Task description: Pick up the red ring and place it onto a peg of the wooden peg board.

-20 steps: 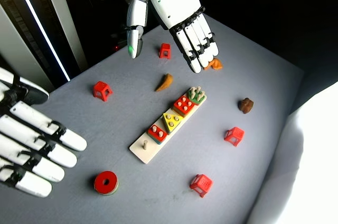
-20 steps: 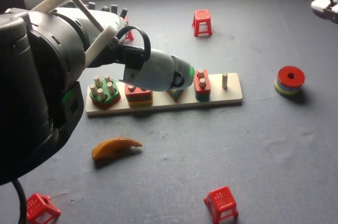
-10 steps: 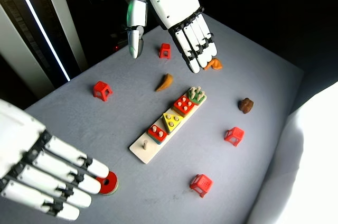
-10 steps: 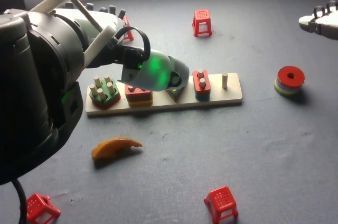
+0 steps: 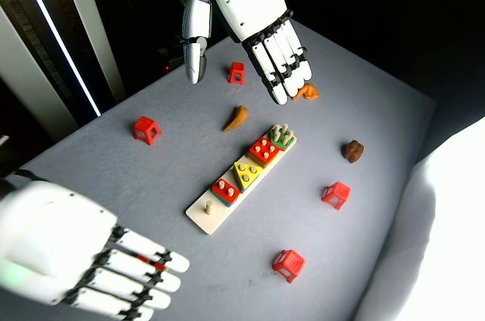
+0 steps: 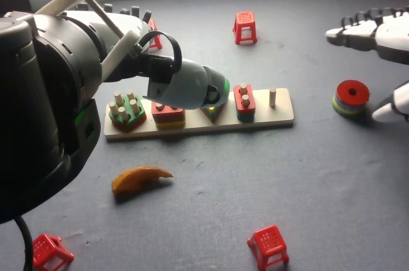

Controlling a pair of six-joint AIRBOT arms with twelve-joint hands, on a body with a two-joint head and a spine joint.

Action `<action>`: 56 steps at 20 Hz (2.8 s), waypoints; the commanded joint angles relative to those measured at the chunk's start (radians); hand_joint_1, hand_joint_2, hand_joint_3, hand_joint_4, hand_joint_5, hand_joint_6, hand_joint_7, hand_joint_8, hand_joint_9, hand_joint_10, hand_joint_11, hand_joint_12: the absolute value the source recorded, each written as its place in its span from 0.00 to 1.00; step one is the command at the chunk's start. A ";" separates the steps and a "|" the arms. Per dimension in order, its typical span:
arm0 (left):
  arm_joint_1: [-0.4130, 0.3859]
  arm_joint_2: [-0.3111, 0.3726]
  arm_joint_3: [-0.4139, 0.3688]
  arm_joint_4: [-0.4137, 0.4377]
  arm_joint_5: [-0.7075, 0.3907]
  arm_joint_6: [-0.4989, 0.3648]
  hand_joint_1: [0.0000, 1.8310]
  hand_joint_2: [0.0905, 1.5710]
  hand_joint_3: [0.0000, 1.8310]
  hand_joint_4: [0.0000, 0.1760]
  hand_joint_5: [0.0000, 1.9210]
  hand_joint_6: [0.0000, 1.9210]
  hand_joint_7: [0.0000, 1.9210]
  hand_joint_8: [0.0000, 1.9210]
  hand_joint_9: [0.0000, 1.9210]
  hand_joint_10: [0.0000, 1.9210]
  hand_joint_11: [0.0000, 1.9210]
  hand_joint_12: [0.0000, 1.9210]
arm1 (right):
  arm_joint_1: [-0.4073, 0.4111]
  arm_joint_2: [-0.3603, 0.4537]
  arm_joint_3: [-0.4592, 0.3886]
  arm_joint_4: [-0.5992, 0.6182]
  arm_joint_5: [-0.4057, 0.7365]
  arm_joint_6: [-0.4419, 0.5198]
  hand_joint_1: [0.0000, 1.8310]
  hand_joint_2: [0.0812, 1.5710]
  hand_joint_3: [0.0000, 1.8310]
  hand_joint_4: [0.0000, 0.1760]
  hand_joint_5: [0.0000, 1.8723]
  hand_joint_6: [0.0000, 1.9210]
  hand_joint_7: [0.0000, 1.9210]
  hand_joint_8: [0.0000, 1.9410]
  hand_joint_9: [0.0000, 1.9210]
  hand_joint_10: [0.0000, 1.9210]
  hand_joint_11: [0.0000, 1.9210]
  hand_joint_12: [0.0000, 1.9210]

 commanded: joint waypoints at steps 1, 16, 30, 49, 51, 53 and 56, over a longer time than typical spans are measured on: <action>-0.005 -0.001 0.003 0.091 0.006 0.000 0.00 0.63 0.01 0.00 0.00 0.00 0.00 0.00 0.00 0.00 0.00 0.00 | -0.002 -0.007 0.025 0.014 -0.021 -0.020 0.65 0.61 0.00 0.00 0.01 0.00 0.00 0.00 0.00 0.00 0.00 0.28; -0.005 -0.001 0.002 0.091 0.006 0.001 0.00 0.67 0.01 0.00 0.00 0.00 0.00 0.00 0.00 0.00 0.00 0.00 | -0.046 -0.141 0.187 0.035 0.039 -0.061 0.69 0.58 0.00 0.00 0.07 0.01 0.05 0.00 0.05 0.01 0.00 0.45; -0.005 0.000 0.002 0.091 0.006 0.001 0.00 0.69 0.01 0.00 0.00 0.00 0.00 0.00 0.00 0.00 0.00 0.00 | -0.052 -0.197 0.239 0.035 0.039 -0.075 0.72 0.62 0.00 0.00 0.29 0.03 0.30 0.02 0.28 0.05 0.04 0.70; -0.005 0.000 0.002 0.091 0.006 0.001 0.00 0.72 0.01 0.00 0.01 0.00 0.00 0.00 0.00 0.00 0.00 0.00 | 0.029 -0.191 0.228 0.034 0.048 -0.132 0.82 0.66 0.00 0.00 0.54 0.46 0.58 0.35 0.53 0.46 0.43 0.79; -0.005 -0.001 0.002 0.091 0.006 0.001 0.00 0.73 0.01 0.00 0.01 0.00 0.00 0.00 0.00 0.00 0.01 0.00 | 0.047 -0.196 0.223 0.034 0.049 -0.142 0.76 0.66 0.00 0.00 0.55 0.48 0.56 0.38 0.51 0.55 0.44 0.64; -0.005 -0.001 0.002 0.091 0.006 0.001 0.00 0.72 0.00 0.00 0.00 0.00 0.00 0.00 0.00 0.00 0.00 0.00 | 0.070 -0.203 0.217 0.034 0.050 -0.153 0.76 0.66 0.00 0.00 0.55 0.48 0.56 0.40 0.52 0.54 0.45 0.62; -0.005 -0.001 0.002 0.091 0.006 0.001 0.00 0.73 0.01 0.00 0.00 0.00 0.00 0.00 0.00 0.00 0.00 0.00 | 0.106 -0.218 0.216 0.034 0.067 -0.180 0.76 0.66 0.00 0.00 0.55 0.48 0.58 0.38 0.53 0.52 0.45 0.61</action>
